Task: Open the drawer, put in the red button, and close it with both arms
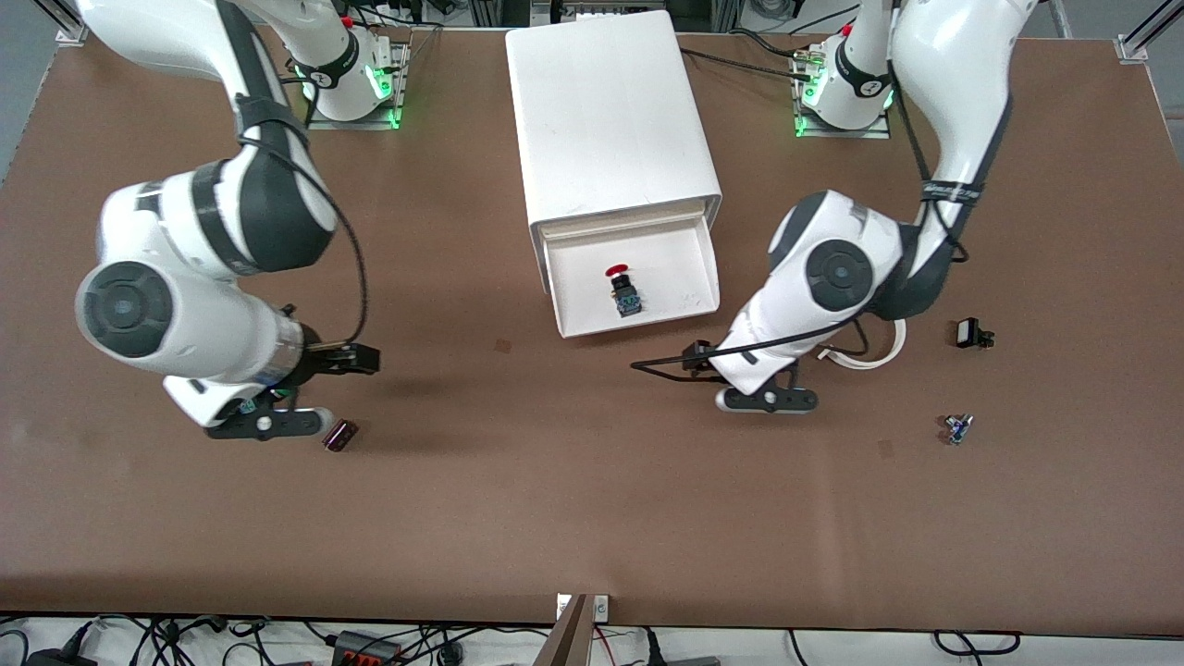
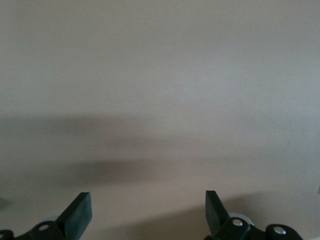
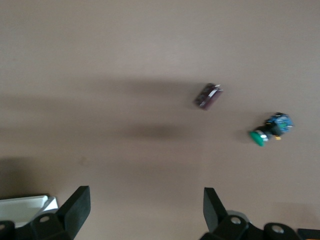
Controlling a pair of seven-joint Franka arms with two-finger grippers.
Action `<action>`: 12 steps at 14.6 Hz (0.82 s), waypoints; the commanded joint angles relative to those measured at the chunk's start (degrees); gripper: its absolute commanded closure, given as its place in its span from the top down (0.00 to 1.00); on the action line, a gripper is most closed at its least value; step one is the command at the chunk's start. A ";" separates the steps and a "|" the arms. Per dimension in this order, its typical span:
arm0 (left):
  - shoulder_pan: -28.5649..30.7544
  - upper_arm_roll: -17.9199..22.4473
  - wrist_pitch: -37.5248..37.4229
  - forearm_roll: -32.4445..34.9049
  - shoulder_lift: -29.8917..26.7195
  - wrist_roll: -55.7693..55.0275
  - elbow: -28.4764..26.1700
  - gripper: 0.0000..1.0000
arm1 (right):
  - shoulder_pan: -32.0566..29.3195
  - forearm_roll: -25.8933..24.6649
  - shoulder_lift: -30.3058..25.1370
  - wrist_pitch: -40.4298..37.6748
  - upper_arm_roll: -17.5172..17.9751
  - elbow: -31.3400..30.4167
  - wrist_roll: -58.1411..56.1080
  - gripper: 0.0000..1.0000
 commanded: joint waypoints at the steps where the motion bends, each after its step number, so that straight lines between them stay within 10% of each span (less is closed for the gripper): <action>1: -3.97 0.42 0.60 -0.29 1.93 -3.80 0.77 1.00 | -3.38 -0.39 -2.76 -3.94 0.90 -1.37 -2.28 1.00; 8: -9.07 0.25 -1.50 -0.91 3.09 -11.54 -0.10 1.00 | -8.91 -0.04 -10.47 -5.29 -2.71 -7.31 -3.61 1.00; 12: -8.47 -2.82 -15.01 -1.08 2.12 -11.54 0.95 1.00 | -14.10 -0.47 -15.85 -5.20 -2.09 -11.63 -10.09 1.00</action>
